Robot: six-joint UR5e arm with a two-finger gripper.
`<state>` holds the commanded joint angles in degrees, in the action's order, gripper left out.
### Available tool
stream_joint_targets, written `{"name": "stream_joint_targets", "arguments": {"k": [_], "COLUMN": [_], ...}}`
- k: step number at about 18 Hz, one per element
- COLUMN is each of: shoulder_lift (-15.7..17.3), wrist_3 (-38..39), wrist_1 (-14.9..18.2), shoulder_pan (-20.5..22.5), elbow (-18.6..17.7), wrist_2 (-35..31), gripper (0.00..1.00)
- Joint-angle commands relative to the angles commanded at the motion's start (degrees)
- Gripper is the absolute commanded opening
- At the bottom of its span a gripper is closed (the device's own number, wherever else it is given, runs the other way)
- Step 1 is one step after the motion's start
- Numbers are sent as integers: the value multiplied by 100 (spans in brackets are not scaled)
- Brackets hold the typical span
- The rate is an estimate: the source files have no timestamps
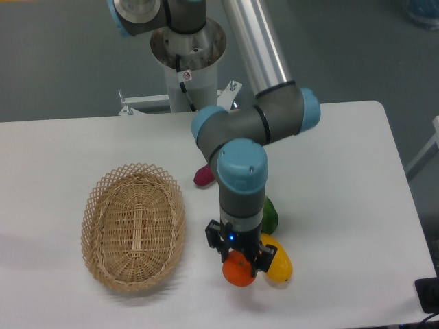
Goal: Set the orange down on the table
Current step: 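Carry the held orange past the yellow fruit and lower it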
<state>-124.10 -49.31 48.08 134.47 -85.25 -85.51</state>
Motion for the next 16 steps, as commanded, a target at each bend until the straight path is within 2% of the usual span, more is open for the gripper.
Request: {"name": "stream_joint_targets", "arguments": {"k": [5,6,7,16], "shoulder_lift": [-114,-150,-176,-255], "wrist_3": [9,0,-9,18], "wrist_1": [0,-9,-9,-61], "shoulder_pan": [-123,-141,-176,-202], "elbow": [-44,-53,-44,-44], "wrist_2": [8,0,-18,-53], "gripper": [67,70,76,78]}}
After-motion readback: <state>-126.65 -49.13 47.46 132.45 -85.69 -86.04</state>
